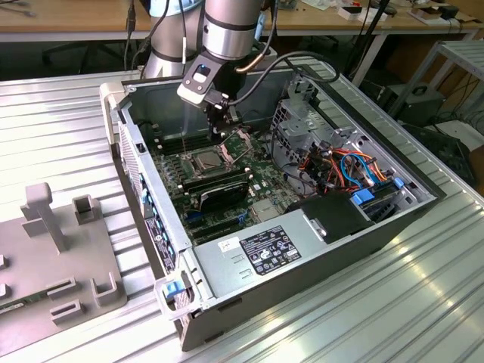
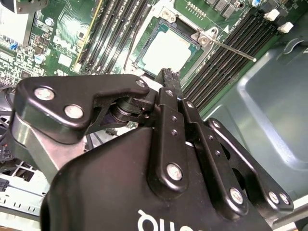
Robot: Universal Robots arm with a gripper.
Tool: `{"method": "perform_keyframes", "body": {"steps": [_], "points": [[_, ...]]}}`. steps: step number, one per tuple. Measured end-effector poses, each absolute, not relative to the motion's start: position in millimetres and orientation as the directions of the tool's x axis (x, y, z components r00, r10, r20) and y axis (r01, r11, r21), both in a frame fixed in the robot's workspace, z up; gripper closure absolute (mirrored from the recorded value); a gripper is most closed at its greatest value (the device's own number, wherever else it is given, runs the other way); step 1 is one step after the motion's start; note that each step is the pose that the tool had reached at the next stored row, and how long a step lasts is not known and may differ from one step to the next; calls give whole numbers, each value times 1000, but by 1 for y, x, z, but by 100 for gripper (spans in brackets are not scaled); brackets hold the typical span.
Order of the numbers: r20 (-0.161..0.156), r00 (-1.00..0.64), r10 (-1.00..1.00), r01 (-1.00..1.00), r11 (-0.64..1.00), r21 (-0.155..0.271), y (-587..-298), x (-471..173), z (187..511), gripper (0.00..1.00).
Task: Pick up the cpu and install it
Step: 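Close the cpu cover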
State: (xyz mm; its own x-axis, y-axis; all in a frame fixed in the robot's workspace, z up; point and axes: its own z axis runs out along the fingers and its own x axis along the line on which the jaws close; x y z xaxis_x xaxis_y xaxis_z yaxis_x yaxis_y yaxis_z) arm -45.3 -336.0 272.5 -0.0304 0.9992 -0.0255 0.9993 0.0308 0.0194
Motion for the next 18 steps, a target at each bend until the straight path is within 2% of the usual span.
{"method": "perform_keyframes", "body": {"steps": [18], "points": [[-25, -30, 999, 999, 31, 19, -336, -28, 273, 89]]}}
